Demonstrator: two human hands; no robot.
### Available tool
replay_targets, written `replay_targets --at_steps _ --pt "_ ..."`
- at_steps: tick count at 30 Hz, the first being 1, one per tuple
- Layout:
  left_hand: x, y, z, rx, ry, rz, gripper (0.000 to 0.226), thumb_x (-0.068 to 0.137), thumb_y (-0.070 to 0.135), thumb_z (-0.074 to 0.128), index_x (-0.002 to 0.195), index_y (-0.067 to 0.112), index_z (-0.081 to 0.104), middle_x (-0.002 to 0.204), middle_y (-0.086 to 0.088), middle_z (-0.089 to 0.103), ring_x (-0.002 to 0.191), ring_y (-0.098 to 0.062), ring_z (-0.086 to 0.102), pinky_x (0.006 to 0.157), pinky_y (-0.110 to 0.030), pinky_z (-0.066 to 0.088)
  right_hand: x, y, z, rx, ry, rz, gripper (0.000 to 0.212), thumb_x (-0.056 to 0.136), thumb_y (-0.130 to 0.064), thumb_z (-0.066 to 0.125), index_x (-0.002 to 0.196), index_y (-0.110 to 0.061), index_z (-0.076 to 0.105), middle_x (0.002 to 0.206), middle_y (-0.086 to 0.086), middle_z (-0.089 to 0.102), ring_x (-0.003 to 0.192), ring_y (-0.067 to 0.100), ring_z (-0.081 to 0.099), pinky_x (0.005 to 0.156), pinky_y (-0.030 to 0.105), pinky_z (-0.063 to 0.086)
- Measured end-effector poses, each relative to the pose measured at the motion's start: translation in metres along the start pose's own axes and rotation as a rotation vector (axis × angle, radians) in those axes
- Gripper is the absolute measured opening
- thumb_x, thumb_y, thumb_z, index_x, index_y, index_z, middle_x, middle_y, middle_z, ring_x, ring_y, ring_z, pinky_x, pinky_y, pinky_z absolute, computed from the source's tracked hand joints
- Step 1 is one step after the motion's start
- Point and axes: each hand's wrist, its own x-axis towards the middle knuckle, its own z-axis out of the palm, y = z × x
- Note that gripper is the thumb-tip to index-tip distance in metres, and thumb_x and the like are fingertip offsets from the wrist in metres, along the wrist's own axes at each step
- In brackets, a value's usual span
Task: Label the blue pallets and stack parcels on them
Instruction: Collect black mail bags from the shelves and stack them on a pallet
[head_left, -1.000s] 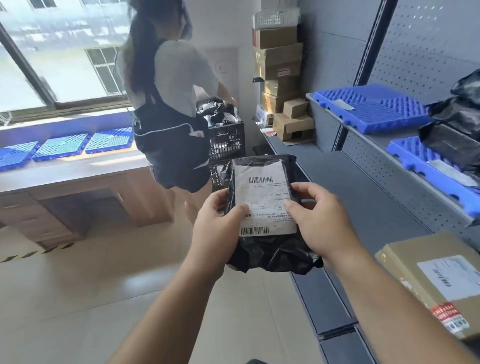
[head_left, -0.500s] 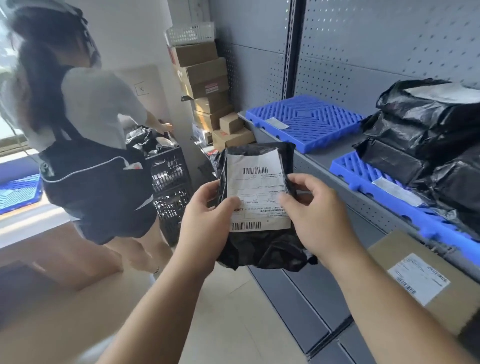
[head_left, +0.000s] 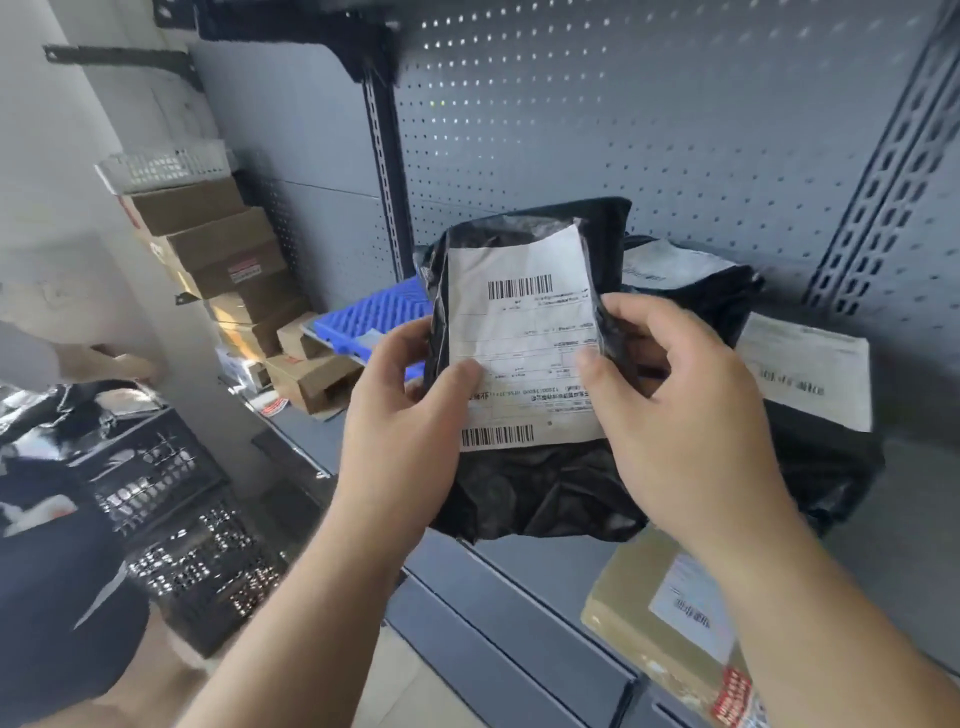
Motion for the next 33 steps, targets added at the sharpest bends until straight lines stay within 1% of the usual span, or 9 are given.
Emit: replay_targets --at_steps 2,6,11,15,17,21,24,26,33 --pt "0.015 0.003 0.02 0.015 -0.072 0.047 0.026 0.088 0.024 0.068 0.105 0.044 0.069 0.096 0.019 0.078 0.082 -0.007 0.077 0.063 -0.024 0.062 0.01 0.006 -0.014 -0.019 0.056 0.036 0.031 0.095 -0.032 0.067 0.126 -0.03 0.064 0.117 -0.016 0.067 0.108 0.002 0.064 0.093 0.026 0.054" --pt "0.043 0.013 0.06 0.051 -0.252 0.114 0.03 0.082 0.037 0.066 0.11 0.046 0.067 0.096 0.022 0.078 0.084 -0.003 0.076 0.073 -0.031 0.061 0.026 0.02 -0.041 -0.065 0.212 0.118 0.024 0.093 -0.03 0.07 0.114 -0.038 0.065 0.108 -0.022 0.069 0.101 -0.006 0.064 0.083 0.008 0.049" --pt "0.073 0.025 0.109 0.124 -0.518 0.209 0.035 0.085 0.042 0.067 0.12 0.042 0.065 0.102 0.021 0.076 0.088 0.001 0.074 0.075 -0.026 0.059 0.035 0.032 -0.074 -0.137 0.395 0.242 0.032 0.091 -0.034 0.07 0.123 -0.033 0.068 0.11 -0.022 0.072 0.1 -0.006 0.066 0.09 0.025 0.053" --pt "0.09 0.032 0.144 0.253 -0.644 0.311 0.029 0.092 0.041 0.067 0.12 0.041 0.063 0.105 0.023 0.072 0.091 0.004 0.07 0.079 -0.024 0.059 0.036 0.044 -0.092 -0.186 0.495 0.299 0.037 0.09 -0.037 0.069 0.127 -0.033 0.067 0.105 -0.026 0.072 0.091 -0.009 0.067 0.081 0.024 0.054" --pt "0.093 0.033 0.158 0.309 -0.68 0.349 0.031 0.091 0.042 0.066 0.122 0.038 0.064 0.104 0.022 0.072 0.093 0.001 0.07 0.082 -0.029 0.059 0.036 0.052 -0.098 -0.192 0.51 0.334 0.039 0.089 -0.039 0.068 0.128 -0.032 0.067 0.106 -0.025 0.072 0.093 -0.008 0.068 0.084 0.029 0.056" --pt "0.094 0.027 0.182 0.368 -0.73 0.437 0.017 0.092 0.037 0.065 0.109 0.037 0.066 0.09 0.022 0.073 0.079 0.001 0.069 0.067 -0.029 0.058 0.033 0.065 -0.108 -0.207 0.537 0.399 0.05 0.079 -0.052 0.062 0.127 -0.036 0.066 0.11 -0.028 0.072 0.099 -0.007 0.067 0.088 0.032 0.055" --pt "0.092 0.021 0.196 0.438 -0.749 0.492 0.046 0.093 0.042 0.064 0.138 0.034 0.055 0.107 0.021 0.07 0.086 0.001 0.068 0.07 -0.021 0.057 0.033 0.071 -0.115 -0.238 0.557 0.414 0.039 0.077 -0.05 0.063 0.116 -0.049 0.067 0.104 -0.036 0.069 0.095 -0.012 0.066 0.083 0.028 0.054" --pt "0.09 0.019 0.202 0.478 -0.742 0.541 0.058 0.094 0.042 0.064 0.148 0.035 0.043 0.101 0.025 0.063 0.085 0.005 0.063 0.061 -0.007 0.048 0.034 0.077 -0.121 -0.246 0.541 0.442 0.05 0.074 -0.052 0.061 0.123 -0.042 0.066 0.108 -0.032 0.071 0.099 -0.008 0.067 0.09 0.033 0.055" --pt "0.086 0.027 0.215 0.569 -0.697 0.619 0.052 0.093 0.039 0.065 0.142 0.036 0.046 0.08 0.025 0.057 0.071 0.005 0.058 0.052 -0.009 0.038 0.044 0.091 -0.138 -0.227 0.483 0.522 0.058 0.074 -0.045 0.063 0.131 -0.037 0.063 0.118 -0.027 0.069 0.111 -0.004 0.064 0.1 0.036 0.052"
